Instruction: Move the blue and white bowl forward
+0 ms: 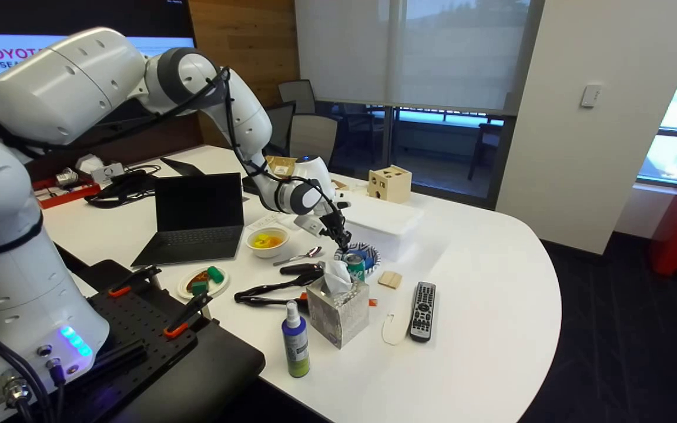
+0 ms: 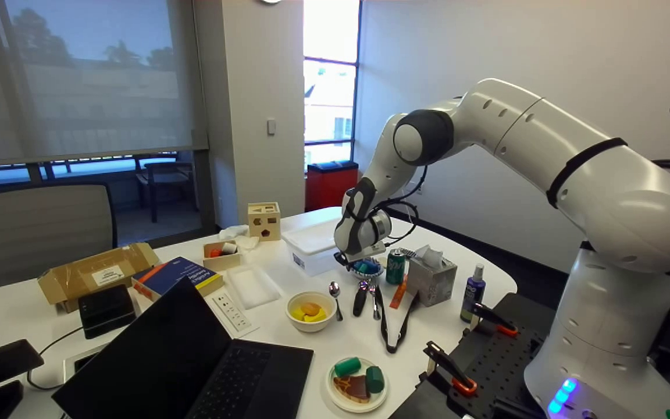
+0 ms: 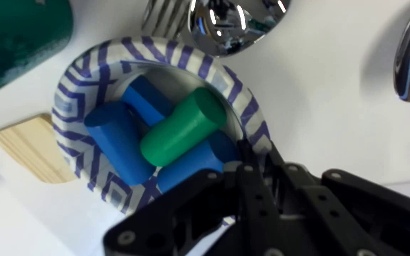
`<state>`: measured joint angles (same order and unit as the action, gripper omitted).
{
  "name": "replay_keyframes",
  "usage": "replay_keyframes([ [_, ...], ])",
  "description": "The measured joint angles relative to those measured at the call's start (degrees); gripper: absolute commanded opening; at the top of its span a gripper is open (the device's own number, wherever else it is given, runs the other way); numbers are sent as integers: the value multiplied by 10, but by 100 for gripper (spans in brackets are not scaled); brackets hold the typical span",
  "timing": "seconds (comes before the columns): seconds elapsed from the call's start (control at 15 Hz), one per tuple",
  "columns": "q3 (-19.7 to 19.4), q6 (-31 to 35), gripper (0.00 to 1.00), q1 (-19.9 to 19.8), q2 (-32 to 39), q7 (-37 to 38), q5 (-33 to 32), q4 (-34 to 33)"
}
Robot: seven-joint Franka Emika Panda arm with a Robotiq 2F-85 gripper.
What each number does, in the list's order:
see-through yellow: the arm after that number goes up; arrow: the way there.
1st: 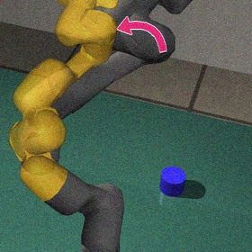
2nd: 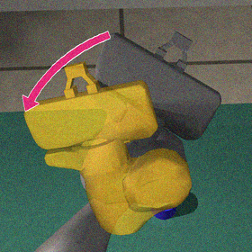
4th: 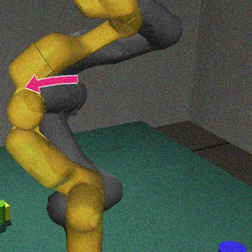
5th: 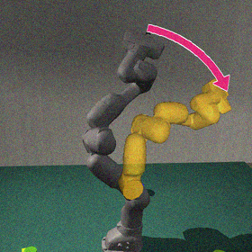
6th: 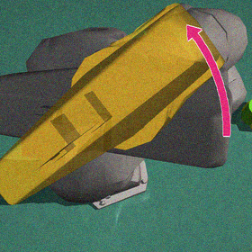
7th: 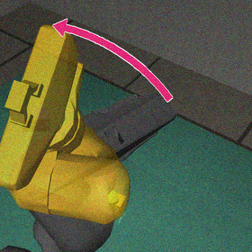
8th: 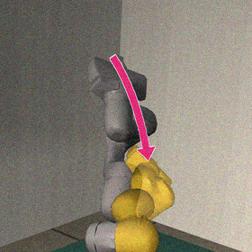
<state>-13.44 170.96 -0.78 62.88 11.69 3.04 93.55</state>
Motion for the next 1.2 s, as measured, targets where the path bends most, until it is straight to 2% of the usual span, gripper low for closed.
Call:
replay_keyframes([
  [0.2,-1,0,3,10,-10,0,0,1],
  [0.47,-14,-27,3,42,-23,13,0,2],
  [1.0,-84,-181,3,140,-27,122,-19,-10],
  [1.2,-92,-235,3,159,-27,161,-45,-24],
])
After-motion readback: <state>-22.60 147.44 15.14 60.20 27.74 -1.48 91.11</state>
